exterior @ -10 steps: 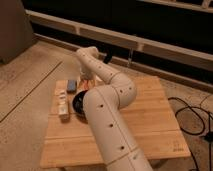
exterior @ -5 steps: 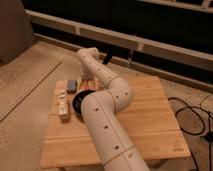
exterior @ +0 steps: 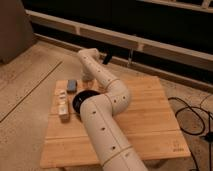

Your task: Place the pepper in the ceramic cup

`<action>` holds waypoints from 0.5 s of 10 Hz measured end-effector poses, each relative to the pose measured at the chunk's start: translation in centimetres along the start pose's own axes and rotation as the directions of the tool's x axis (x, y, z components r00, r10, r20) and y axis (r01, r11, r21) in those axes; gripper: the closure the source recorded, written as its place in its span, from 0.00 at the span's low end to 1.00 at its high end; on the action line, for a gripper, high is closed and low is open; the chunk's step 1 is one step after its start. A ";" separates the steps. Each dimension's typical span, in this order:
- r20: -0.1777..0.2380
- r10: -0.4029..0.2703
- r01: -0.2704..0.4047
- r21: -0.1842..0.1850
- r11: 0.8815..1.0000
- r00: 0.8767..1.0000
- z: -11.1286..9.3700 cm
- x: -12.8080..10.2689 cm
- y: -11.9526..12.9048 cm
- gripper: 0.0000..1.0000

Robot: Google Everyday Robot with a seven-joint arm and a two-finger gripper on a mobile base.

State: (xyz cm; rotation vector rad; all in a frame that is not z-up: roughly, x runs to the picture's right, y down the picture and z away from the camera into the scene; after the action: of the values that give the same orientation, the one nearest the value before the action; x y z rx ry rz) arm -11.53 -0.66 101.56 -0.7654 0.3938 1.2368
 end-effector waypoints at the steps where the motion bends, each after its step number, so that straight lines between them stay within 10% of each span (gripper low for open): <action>1: 0.010 0.002 -0.002 -0.003 1.000 1.000 -0.3 -0.3 0.0 1.00; 5: 0.207 -0.022 0.019 0.019 1.000 0.978 -8.9 -4.8 0.6 1.00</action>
State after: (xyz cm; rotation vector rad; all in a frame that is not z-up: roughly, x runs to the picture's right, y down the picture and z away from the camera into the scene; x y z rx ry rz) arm -12.39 -10.22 98.26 -0.6165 0.2248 1.2785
